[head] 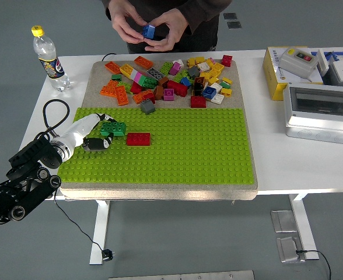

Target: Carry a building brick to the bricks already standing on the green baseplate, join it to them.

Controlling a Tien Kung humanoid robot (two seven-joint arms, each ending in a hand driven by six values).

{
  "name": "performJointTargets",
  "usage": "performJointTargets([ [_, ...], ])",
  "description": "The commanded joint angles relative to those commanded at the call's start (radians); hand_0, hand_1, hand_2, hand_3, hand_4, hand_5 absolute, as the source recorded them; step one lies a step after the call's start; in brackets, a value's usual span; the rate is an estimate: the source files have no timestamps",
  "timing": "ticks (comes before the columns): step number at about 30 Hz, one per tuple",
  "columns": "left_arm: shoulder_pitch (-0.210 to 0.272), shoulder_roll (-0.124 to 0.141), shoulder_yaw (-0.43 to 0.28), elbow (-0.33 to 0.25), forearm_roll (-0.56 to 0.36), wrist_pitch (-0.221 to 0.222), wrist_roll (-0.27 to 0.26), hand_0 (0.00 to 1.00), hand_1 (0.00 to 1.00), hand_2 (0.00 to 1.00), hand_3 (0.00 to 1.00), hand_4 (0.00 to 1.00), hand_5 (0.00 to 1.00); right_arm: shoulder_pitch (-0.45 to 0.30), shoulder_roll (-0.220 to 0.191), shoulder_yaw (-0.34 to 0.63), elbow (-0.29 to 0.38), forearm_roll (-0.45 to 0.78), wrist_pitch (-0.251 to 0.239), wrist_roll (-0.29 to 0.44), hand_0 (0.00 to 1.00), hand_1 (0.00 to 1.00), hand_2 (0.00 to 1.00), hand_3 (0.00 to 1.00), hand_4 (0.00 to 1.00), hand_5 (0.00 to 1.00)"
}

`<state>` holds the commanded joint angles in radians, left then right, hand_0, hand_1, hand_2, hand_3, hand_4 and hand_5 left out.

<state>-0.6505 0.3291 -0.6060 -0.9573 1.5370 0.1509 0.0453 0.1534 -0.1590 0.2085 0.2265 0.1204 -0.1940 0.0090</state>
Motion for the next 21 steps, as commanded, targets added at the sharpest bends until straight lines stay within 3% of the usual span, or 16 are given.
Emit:
performJointTargets([
  [5,0.003,-0.007,0.003,0.023,0.022,0.007,0.005,0.998,0.998,0.996,0.507,0.419,0.159,-0.001,0.001,-0.001,0.000,0.001,0.001,0.000,0.688,0.647,0.691,0.669,0.439,0.777],
  [12,0.006,-0.011,0.006,0.036,0.029,0.012,0.009,0.998,0.998,0.998,0.502,0.496,0.154,-0.002,0.003,-0.003,0.000,0.002,0.001,0.000,0.688,0.647,0.690,0.668,0.440,0.776],
  [21,0.001,-0.015,0.004,0.034,0.034,0.007,0.015,0.998,0.998,0.998,0.505,0.455,0.155,0.000,0.002,-0.002,0.000,0.000,0.001,0.000,0.688,0.646,0.689,0.668,0.440,0.776],
])
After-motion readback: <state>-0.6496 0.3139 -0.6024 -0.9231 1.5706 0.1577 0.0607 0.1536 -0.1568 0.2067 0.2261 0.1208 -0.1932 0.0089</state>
